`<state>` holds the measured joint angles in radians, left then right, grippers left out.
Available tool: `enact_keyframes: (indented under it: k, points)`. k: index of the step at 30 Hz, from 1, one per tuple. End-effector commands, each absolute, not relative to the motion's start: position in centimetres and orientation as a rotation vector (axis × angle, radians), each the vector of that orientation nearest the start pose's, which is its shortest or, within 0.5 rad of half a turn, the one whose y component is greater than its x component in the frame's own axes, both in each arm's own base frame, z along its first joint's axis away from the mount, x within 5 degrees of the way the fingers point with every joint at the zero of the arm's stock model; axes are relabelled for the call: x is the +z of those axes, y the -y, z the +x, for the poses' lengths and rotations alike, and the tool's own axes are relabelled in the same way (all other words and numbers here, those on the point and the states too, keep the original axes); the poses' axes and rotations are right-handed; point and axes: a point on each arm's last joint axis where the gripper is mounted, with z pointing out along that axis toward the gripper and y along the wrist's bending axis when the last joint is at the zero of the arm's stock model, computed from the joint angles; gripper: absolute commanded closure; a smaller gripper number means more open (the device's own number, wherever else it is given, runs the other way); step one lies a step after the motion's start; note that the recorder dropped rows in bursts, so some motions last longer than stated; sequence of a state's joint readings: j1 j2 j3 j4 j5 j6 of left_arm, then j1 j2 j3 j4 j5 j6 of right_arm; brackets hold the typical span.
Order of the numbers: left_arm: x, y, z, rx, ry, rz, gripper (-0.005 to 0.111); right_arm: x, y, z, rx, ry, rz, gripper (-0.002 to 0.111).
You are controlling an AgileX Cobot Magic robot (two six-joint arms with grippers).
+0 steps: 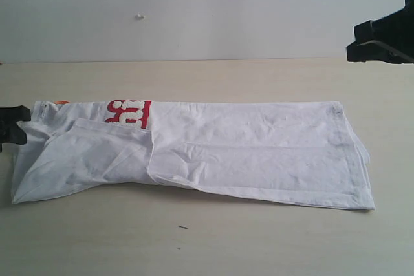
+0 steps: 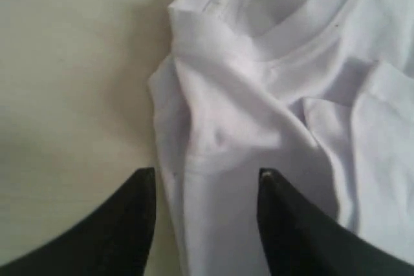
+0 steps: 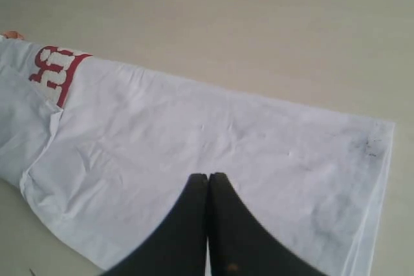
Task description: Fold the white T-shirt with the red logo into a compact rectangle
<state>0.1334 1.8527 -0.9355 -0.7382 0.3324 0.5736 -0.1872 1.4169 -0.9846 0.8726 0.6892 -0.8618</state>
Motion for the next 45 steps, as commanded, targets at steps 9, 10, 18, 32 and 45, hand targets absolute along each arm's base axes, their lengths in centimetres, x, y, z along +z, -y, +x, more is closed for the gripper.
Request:
enact_keyframes:
  k: [9,10,18,32,45]
  points:
    - [10.8,-3.1,36.5,-0.305,-2.597,-0.280,0.058,28.7,1.0,29.4,0.452,-2.296,-0.152,0.108]
    - [10.9,-3.4,36.6,-0.285,-2.585,-0.290,0.058,28.7,1.0,29.4,0.452,-2.296,-0.152,0.108]
    - [11.0,-3.8,37.0,-0.387,-2.582,-0.349,0.058,28.8,1.2,29.6,0.429,-2.284,-0.138,0.108]
    - [13.2,-0.6,37.4,-0.753,-2.488,0.003,0.058,28.8,1.2,29.6,0.435,-2.281,-0.133,0.108]
    - [10.3,1.5,37.2,-0.763,-2.577,0.116,0.058,28.8,1.2,29.6,0.436,-2.281,-0.133,0.108]
